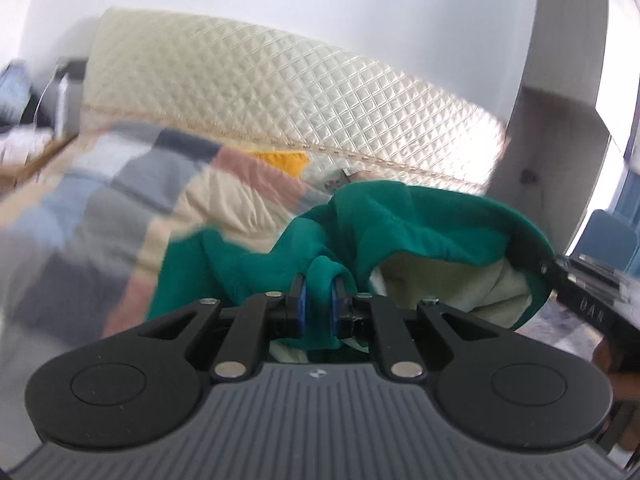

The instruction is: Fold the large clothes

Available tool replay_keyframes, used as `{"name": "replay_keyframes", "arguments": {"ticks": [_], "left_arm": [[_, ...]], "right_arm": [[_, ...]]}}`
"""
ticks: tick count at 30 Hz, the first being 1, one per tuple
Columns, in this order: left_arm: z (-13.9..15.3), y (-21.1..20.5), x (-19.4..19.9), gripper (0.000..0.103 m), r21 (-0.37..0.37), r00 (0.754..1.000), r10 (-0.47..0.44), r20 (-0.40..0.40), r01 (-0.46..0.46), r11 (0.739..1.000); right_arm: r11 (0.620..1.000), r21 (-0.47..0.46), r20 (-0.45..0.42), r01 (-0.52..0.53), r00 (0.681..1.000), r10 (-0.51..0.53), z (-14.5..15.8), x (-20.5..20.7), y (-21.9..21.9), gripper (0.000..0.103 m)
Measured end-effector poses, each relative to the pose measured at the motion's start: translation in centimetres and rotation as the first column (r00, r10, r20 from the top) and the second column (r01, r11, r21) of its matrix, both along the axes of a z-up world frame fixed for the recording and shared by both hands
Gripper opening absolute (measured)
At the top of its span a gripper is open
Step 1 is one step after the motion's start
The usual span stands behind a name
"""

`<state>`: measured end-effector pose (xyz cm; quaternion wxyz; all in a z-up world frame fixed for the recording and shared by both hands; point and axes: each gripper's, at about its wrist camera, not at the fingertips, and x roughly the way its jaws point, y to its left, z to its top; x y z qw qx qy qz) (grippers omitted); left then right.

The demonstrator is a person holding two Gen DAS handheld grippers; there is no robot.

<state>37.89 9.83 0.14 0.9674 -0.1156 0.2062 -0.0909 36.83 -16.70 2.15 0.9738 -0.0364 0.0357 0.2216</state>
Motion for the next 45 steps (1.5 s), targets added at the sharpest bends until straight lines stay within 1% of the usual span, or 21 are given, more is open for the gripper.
{"name": "replay_keyframes", "arguments": {"ticks": [3, 6, 8, 11, 13, 15, 16, 17, 18, 19, 21, 25, 29, 33, 36, 37, 38, 41, 43, 44, 45], "left_arm": [[-2.2, -1.5, -6.0, 0.013, -0.012, 1.0, 0.02, 0.0, -0.02, 1.0], [-5.2, -3.2, -9.6, 0.013, -0.023, 0.997, 0.046, -0.062, -0.047, 0.999], [-7.6, -4.1, -10.4, 0.013, -0.011, 0.989, 0.072, -0.129, -0.074, 0.997], [-11.5, -5.5, -10.3, 0.014, 0.018, 0.957, 0.086, -0.275, -0.084, 0.996], [-13.2, -5.8, -10.6, 0.014, 0.011, 0.948, 0.057, -0.313, -0.056, 0.998], [-13.3, -5.9, -11.2, 0.015, 0.019, 0.949, 0.055, -0.309, -0.051, 0.999], [-13.0, -5.8, -11.5, 0.026, 0.014, 0.953, 0.04, -0.3, -0.038, 0.999], [-12.5, -5.6, -11.9, 0.044, -0.003, 0.957, 0.024, -0.29, -0.026, 1.0], [-12.1, -5.3, -12.4, 0.051, -0.027, 0.962, 0.016, -0.272, -0.024, 0.999], [-11.5, -4.9, -12.8, 0.057, -0.047, 0.969, 0.02, -0.247, -0.032, 0.998], [-10.7, -4.0, -13.9, 0.058, -0.095, 0.981, 0.016, -0.195, -0.035, 0.995], [-9.2, -2.7, -13.8, 0.064, -0.193, 0.995, 0.006, -0.103, -0.026, 0.981], [-8.7, -2.6, -13.2, 0.065, -0.207, 0.998, 0.036, -0.046, -0.045, 0.977], [-9.4, -2.6, -11.4, 0.065, -0.228, 0.998, 0.034, -0.05, -0.044, 0.973], [-10.7, -3.0, -9.5, 0.058, -0.283, 0.999, -0.027, -0.039, 0.015, 0.959], [-11.2, -3.0, -8.8, 0.05, -0.289, 0.998, -0.039, -0.051, 0.022, 0.957], [-11.7, -3.4, -8.3, 0.043, -0.27, 0.996, -0.051, -0.072, 0.029, 0.962], [-12.9, -4.4, -7.2, 0.031, -0.207, 0.992, -0.051, -0.115, 0.026, 0.978], [-13.4, -4.7, -6.9, 0.021, -0.189, 0.993, -0.056, -0.106, 0.036, 0.981], [-13.3, -4.8, -7.0, 0.015, -0.182, 0.994, -0.066, -0.088, 0.049, 0.982], [-13.1, -4.8, -7.1, 0.013, -0.183, 0.993, -0.096, -0.071, 0.082, 0.98]], "right_arm": [[1.0, -0.017, -0.036, -0.013, 0.999, 0.012, -1.5, -4.3, -0.4, 0.01], [1.0, -0.023, -0.127, -0.004, 0.992, 0.001, -3.7, -6.1, -0.5, 0.01], [0.999, -0.031, -0.195, 0.017, 0.981, -0.023, -5.5, -6.6, -0.5, 0.01], [0.998, -0.035, -0.347, 0.058, 0.936, -0.067, -9.1, -6.1, -0.7, 0.012], [0.997, -0.026, -0.443, 0.076, 0.893, -0.08, -11.3, -5.4, -1.1, 0.012], [0.997, 0.005, -0.495, 0.073, 0.867, -0.061, -12.3, -6.0, -1.8, 0.014], [0.998, 0.013, -0.51, 0.069, 0.859, -0.053, -12.2, -6.4, -2.1, 0.021], [0.997, 0.035, -0.516, 0.071, 0.856, -0.043, -11.9, -6.4, -2.5, 0.026], [0.995, 0.064, -0.515, 0.07, 0.857, -0.028, -11.4, -7.0, -2.9, 0.04], [0.992, 0.108, -0.512, 0.066, 0.859, -0.001, -10.9, -7.1, -3.5, 0.056], [0.978, 0.196, -0.507, 0.068, 0.861, 0.042, -10.3, -7.5, -4.7, 0.064], [0.953, 0.298, -0.481, 0.05, 0.87, 0.105, -9.5, -7.7, -5.5, 0.064], [0.956, 0.291, -0.441, 0.037, 0.892, 0.1, -9.3, -6.5, -4.4, 0.064], [0.955, 0.292, -0.432, 0.042, 0.897, 0.092, -9.9, -4.5, -3.5, 0.064], [0.97, 0.24, -0.442, 0.034, 0.894, 0.078, -10.5, -3.1, -2.6, 0.063], [0.975, 0.218, -0.444, 0.038, 0.894, 0.065, -10.8, -2.6, -2.3, 0.063], [0.979, 0.199, -0.456, 0.043, 0.888, 0.054, -11.3, -2.2, -2.1, 0.063], [0.988, 0.138, -0.517, 0.069, 0.856, 0.013, -12.9, -0.8, -1.4, 0.06], [0.991, 0.113, -0.529, 0.073, 0.848, -0.002, -13.4, -0.4, -1.2, 0.052], [0.992, 0.102, -0.518, 0.077, 0.855, -0.013, -13.4, -0.4, -1.1, 0.035], [0.993, 0.099, -0.501, 0.067, 0.866, -0.008, -13.1, -0.6, -1.1, 0.013]]}}
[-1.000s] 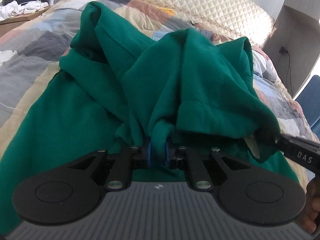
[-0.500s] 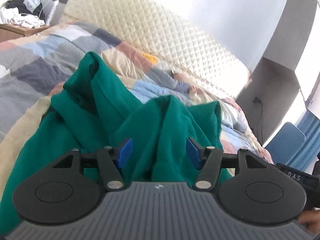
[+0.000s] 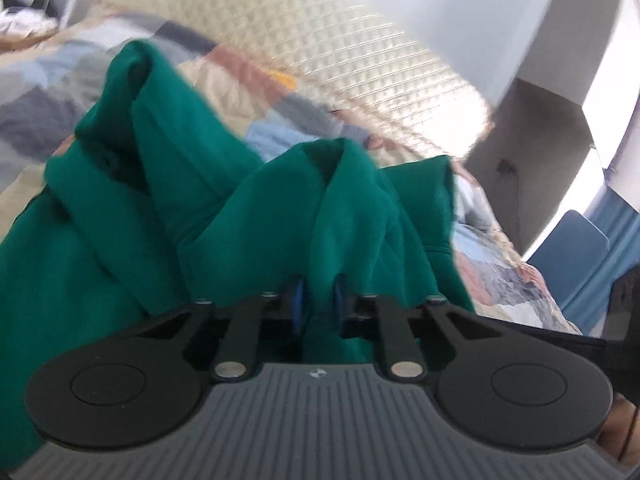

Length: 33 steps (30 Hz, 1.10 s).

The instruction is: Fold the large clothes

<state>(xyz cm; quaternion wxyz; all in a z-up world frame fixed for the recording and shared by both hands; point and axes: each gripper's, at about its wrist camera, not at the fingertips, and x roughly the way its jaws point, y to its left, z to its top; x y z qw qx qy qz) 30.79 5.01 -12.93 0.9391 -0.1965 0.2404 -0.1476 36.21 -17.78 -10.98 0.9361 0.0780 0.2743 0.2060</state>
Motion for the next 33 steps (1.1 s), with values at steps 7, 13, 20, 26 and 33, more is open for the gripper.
{"name": "replay_keyframes", "arguments": {"ticks": [7, 13, 20, 26, 33], "left_arm": [[3.7, 2.1, -3.7, 0.01, -0.114, 0.99, -0.019, 0.138, 0.035, 0.993], [4.9, 1.5, -7.8, 0.01, -0.087, 0.99, -0.113, 0.084, 0.12, 0.989], [1.5, -1.3, -7.7, 0.01, 0.002, 0.962, -0.11, -0.251, 0.114, 0.993], [0.7, -0.7, -7.4, 0.012, 0.008, 0.951, -0.079, -0.3, 0.085, 0.996], [4.8, 4.8, -9.7, 0.058, -0.173, 0.999, 0.042, -0.023, -0.045, 0.984]], "right_arm": [[0.995, 0.064, 0.222, -0.081, 0.973, 0.065, 4.6, -4.4, -0.8, 0.007], [0.991, -0.046, 0.216, -0.125, 0.968, 0.132, 5.2, -8.3, -0.5, 0.007], [0.97, -0.183, -0.067, -0.158, 0.987, 0.148, 2.2, -8.6, 0.3, 0.007], [0.987, -0.112, -0.123, -0.119, 0.987, 0.105, 1.8, -8.6, -0.9, 0.009], [0.999, -0.011, -0.076, -0.037, 0.996, 0.036, 3.0, -8.5, -3.0, 0.039]]}}
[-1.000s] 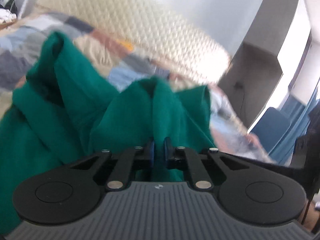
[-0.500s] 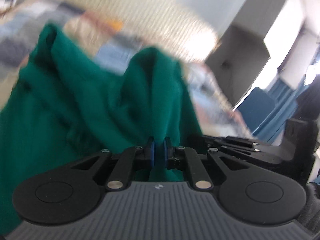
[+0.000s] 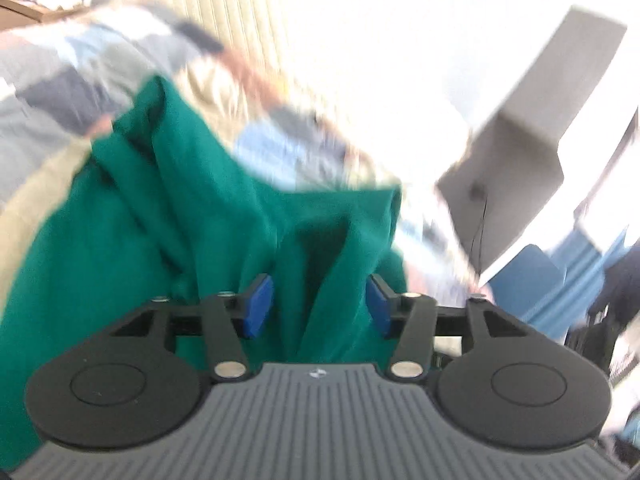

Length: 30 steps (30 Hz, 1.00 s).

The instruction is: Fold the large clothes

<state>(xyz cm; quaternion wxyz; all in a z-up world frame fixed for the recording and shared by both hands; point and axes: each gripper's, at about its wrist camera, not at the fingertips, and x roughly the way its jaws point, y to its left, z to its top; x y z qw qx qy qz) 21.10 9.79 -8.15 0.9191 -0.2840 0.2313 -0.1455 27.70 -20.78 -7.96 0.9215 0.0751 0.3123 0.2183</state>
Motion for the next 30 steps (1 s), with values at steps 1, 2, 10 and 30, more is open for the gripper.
{"name": "replay_keyframes", "arguments": {"ticks": [1, 2, 10, 30], "left_arm": [[0.2, 0.4, 0.4, 0.058, -0.013, 1.0, 0.013, 0.01, -0.013, 1.0], [0.2, 0.7, 0.6, 0.058, -0.022, 0.999, 0.03, 0.021, -0.03, 0.999], [0.1, 0.3, 4.6, 0.058, -0.003, 0.985, 0.096, 0.14, -0.097, 0.995], [-6.6, -4.9, 8.2, 0.037, 0.252, 0.965, -0.004, -0.263, 0.073, 0.965]], "right_arm": [[0.999, 0.031, 0.009, 0.006, 1.0, -0.006, 0.2, 0.1, -0.4, 0.048], [0.998, 0.066, 0.017, 0.011, 1.0, -0.013, 0.4, 0.1, -0.7, 0.05], [0.962, 0.272, 0.083, 0.01, 0.996, -0.034, 0.7, 1.1, -0.6, 0.049], [0.992, -0.108, -0.07, -0.069, 0.996, 0.062, -4.3, 3.5, 5.5, 0.019]]}}
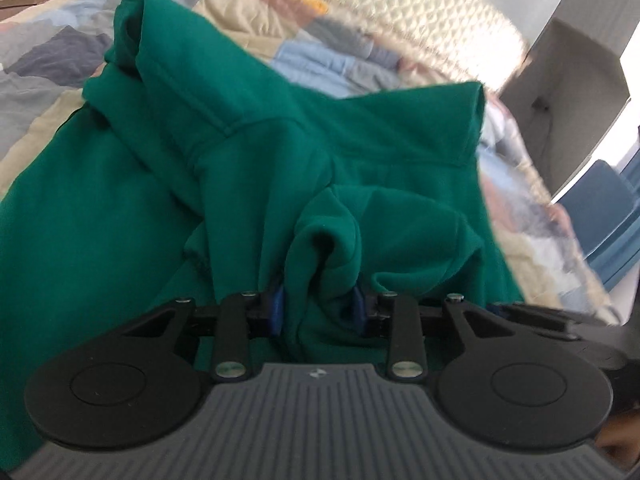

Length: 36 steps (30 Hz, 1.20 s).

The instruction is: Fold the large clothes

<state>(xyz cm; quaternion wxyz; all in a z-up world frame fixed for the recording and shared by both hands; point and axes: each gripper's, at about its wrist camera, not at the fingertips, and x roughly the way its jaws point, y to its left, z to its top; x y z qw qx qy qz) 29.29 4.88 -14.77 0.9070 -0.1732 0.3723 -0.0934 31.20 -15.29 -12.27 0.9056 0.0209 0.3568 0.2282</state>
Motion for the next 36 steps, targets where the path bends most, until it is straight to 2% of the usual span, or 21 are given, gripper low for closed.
{"name": "replay_keyframes", "arguments": {"ticks": [2, 6, 8, 10, 11, 14, 18, 22, 26, 29, 33, 34, 35, 36], "left_arm": [[0.0, -0.1, 0.0, 0.037, 0.012, 1.0, 0.004, 0.01, -0.005, 1.0], [1.4, 1.0, -1.8, 0.041, -0.041, 0.99, 0.042, 0.133, -0.036, 0.999], [2.8, 2.0, -3.1, 0.057, -0.063, 0.974, 0.089, 0.207, -0.077, 0.995], [4.2, 3.4, -4.5, 0.065, -0.099, 0.95, 0.146, 0.275, -0.124, 0.987], [4.6, 4.1, -4.8, 0.067, -0.115, 0.941, 0.177, 0.29, -0.149, 0.982], [5.1, 5.9, -4.1, 0.067, -0.126, 0.928, 0.249, 0.276, -0.222, 0.967], [4.3, 7.3, 0.2, 0.067, -0.127, 0.947, 0.267, 0.179, -0.247, 0.961], [2.4, 7.8, 3.3, 0.067, -0.133, 0.951, 0.28, 0.132, -0.263, 0.956], [0.2, 9.6, 6.4, 0.067, -0.246, 0.946, 0.306, 0.104, -0.273, 0.93], [-1.0, 10.2, 8.1, 0.067, -0.292, 0.95, 0.297, 0.097, -0.258, 0.921], [-1.8, 9.4, 9.3, 0.066, -0.202, 0.954, 0.276, 0.117, -0.25, 0.947], [-1.8, 9.2, 9.5, 0.059, -0.173, 0.955, 0.27, 0.124, -0.247, 0.954], [-1.7, 9.0, 9.7, 0.043, -0.149, 0.957, 0.257, 0.131, -0.238, 0.96], [-1.6, 8.8, 9.9, 0.037, -0.136, 0.959, 0.242, 0.148, -0.223, 0.965]], "right_arm": [[1.0, -0.005, 0.011, -0.006, 1.0, 0.006, 0.1, -0.3, 0.0, 0.019], [0.997, 0.077, 0.012, 0.017, 1.0, -0.018, 1.2, -0.6, -1.4, 0.024], [0.991, 0.129, 0.025, 0.03, 0.999, -0.033, 2.2, -1.1, -2.5, 0.033], [0.98, 0.193, 0.049, 0.04, 0.998, -0.051, 3.3, -1.8, -3.8, 0.045], [0.974, 0.222, 0.058, 0.047, 0.996, -0.061, 3.7, -2.0, -4.5, 0.047], [0.956, 0.28, 0.091, 0.084, 0.989, -0.113, 4.6, -2.3, -6.2, 0.056], [0.948, 0.289, 0.105, 0.129, 0.981, -0.165, 4.5, -0.6, -6.3, 0.057], [0.95, 0.258, 0.102, 0.178, 0.972, -0.21, 3.9, 2.5, -5.6, 0.057], [0.938, 0.25, 0.105, 0.238, 0.957, -0.271, 2.9, 5.1, -5.6, 0.057], [0.919, 0.306, 0.09, 0.25, 0.953, -0.289, 2.0, 7.5, -5.7, 0.057], [0.917, 0.28, 0.033, 0.284, 0.952, -0.304, -0.1, 10.6, -5.2, 0.055], [0.914, 0.291, 0.014, 0.283, 0.954, -0.3, -0.8, 11.0, -5.3, 0.055], [0.909, 0.302, -0.009, 0.288, 0.954, -0.299, -1.3, 11.4, -5.3, 0.052], [0.908, 0.306, -0.022, 0.286, 0.956, -0.294, -1.6, 11.6, -5.2, 0.045]]}}
